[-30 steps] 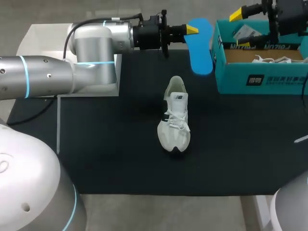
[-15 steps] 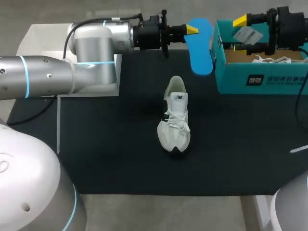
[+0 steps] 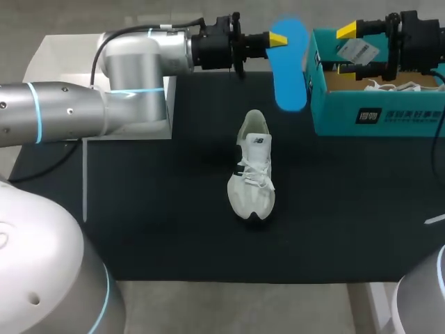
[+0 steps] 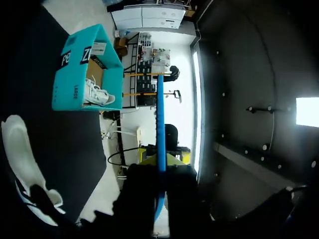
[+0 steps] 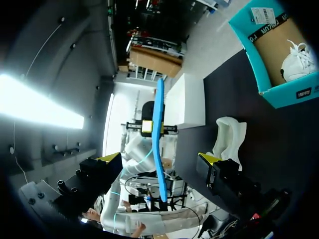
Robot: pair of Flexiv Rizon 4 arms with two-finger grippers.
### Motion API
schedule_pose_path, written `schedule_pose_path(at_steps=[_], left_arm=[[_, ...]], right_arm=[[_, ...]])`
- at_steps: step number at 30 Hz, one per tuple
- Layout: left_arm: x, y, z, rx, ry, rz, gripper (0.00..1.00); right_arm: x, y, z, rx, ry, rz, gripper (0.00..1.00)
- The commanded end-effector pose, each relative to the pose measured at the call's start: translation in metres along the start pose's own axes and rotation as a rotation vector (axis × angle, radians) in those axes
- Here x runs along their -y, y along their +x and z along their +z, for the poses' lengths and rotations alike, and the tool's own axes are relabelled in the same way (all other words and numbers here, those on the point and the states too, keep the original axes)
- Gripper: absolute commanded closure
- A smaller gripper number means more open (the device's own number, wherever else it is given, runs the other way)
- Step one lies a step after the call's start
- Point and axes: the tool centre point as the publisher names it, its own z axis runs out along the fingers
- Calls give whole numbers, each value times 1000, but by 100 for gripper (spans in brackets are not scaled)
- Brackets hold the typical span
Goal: Take the shoe out of the shoebox, open the shoe tongue, remove and reinsert the insole, then place the shoe into the shoebox
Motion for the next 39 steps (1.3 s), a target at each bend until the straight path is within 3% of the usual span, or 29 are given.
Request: schedule_pose_path(at_steps=[1,17,19,22,25,30,34,39], left_arm=[[-14,4,-7,-48,110,542,100],[-17,8,-7,-31,89,573,100],[-14,2,-8,-84,85,799,100],[-11,-4,-9,-117,19,1103,100],[-8,-3,-10,-135,-25,1293,100],[-2,7,-13,-69,-172,1645,100],[0,26,-12,7,-177,1763,100],[0,28,-13,12,-166,1748,100]], right_arm=[[0,0,1,2,-2,1,0],[0,0,1,2,-2,1,0],[0,0,1,2,-2,1,0],[0,0,1,2,-2,1,0],[0,0,1,2,-2,1,0],[0,0,1,2,-2,1,0],[0,0,1,2,-2,1,0],[0,0,1,2,-2,1,0]])
